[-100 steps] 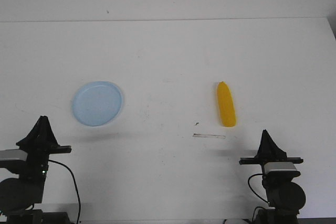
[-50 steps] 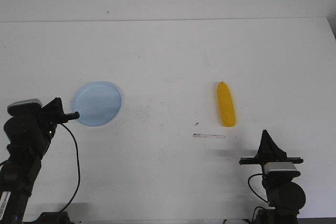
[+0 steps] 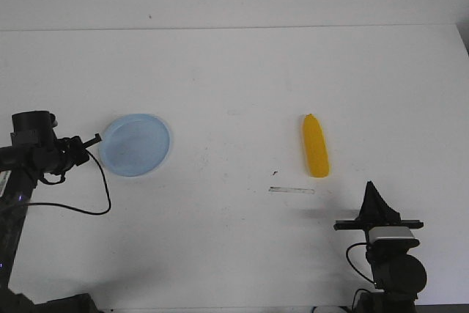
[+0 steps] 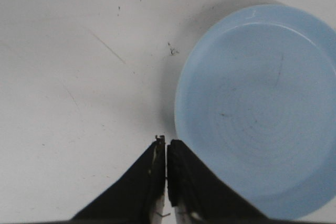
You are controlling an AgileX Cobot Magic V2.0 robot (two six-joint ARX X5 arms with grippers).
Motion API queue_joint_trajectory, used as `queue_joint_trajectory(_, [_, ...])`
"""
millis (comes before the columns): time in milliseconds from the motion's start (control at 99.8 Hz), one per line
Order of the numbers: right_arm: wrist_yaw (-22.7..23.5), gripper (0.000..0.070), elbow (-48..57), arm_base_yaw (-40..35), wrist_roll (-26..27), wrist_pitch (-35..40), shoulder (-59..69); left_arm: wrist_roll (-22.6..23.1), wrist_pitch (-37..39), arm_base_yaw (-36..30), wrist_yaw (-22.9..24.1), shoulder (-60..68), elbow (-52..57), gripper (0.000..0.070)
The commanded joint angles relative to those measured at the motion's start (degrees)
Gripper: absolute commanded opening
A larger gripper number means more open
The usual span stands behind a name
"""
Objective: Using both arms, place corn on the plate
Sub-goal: 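Reach the left gripper forward to the edge of the blue plate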
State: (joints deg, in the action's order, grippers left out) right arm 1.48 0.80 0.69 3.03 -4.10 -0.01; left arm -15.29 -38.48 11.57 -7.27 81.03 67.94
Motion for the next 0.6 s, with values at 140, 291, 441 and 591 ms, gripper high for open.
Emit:
queue_joint_trajectory(140, [0.0,0.0004,-0.07,-0.13,0.57,-0.57,0.09,-2.25,-0.52,5.68,-13.75,6.82,0.98,0.0002])
queue_joint_trajectory(291, [0.0,0.0004,-0.07,-0.13,0.57,-0.57,0.09,-2.12,-0.46,6.82,-15.34,9.62,0.96,0.0109])
queue_joint_trajectory(441, [0.0,0.0004,-0.07,-0.13,0.57,-0.57,0.09,-1.88,0.98,6.8,-15.34,11.19,0.96,0.0247])
queue_joint_trajectory(591, [0.0,0.0004,-0.07,-0.13,0.57,-0.57,0.09,-1.95,2.38,6.78,-15.37,12.44,0.96,0.0247])
